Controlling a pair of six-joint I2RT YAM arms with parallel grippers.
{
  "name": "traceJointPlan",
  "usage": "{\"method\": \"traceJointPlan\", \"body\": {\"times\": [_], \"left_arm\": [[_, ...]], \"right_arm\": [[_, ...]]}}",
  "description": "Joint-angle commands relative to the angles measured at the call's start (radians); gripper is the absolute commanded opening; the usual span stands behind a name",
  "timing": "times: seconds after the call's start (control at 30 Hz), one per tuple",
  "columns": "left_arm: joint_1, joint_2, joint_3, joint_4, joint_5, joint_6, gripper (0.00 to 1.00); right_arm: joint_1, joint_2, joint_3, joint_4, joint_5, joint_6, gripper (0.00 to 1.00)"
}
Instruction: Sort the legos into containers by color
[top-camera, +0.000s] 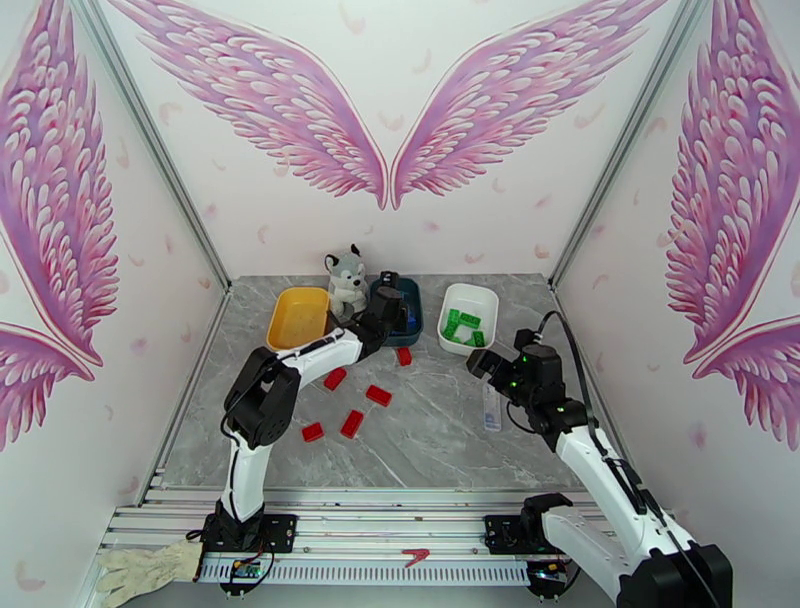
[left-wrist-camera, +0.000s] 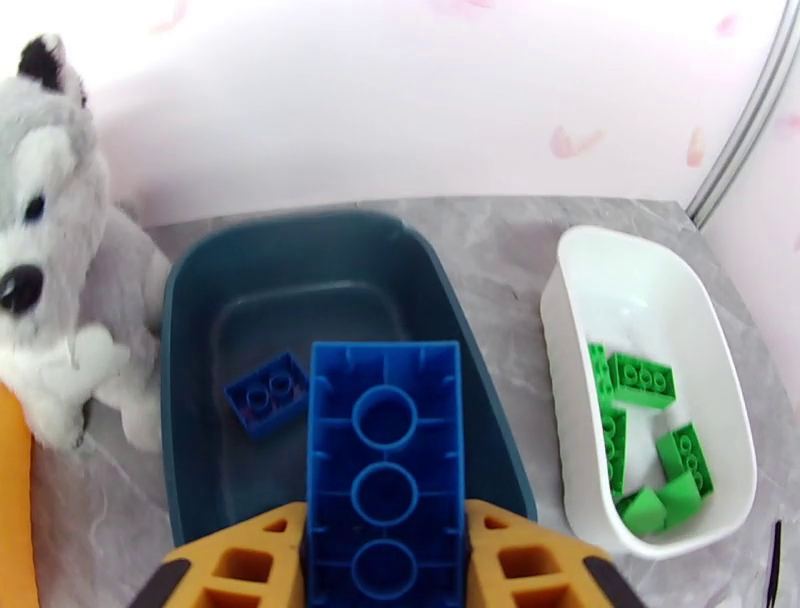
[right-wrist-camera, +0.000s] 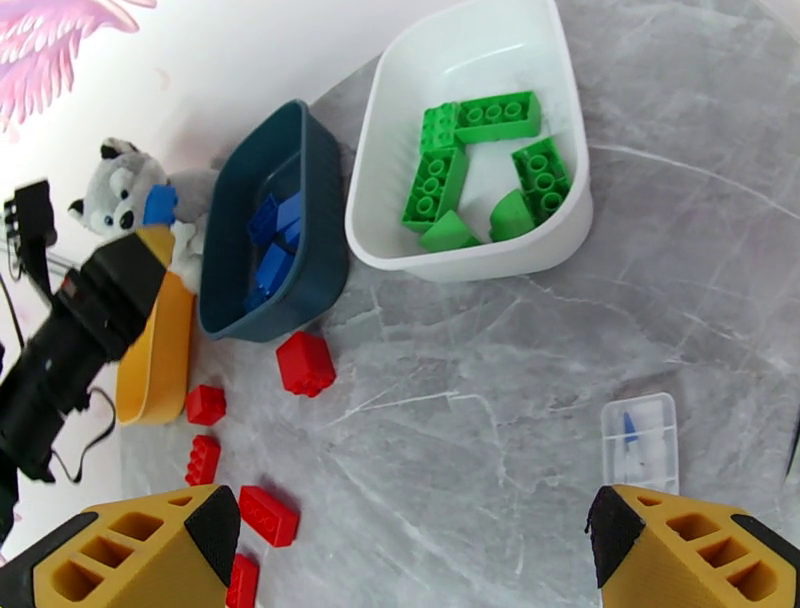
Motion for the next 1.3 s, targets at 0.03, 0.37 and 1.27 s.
{"method": "traceJointPlan", "body": {"times": [0.03, 0.37, 1.27], "left_arm": [[0.010, 0.059, 0.061, -0.082, 0.034, 0.002, 0.64], [-0.071, -0.098, -0.167, 0.022, -0.065, 0.026, 0.70], [-0.180, -0.068, -0.434, 0.114, -0.111, -0.108, 0.78]], "right_arm": [[0.017, 0.047, -0.001, 0.055, -0.080, -0.019, 0.98], [0.054, 0.072, 0.007, 0.070, -0.084, -0.025, 0.98], [0.135, 0.112, 0.010, 0.110, -0.107, 0.007, 0.99]]}}
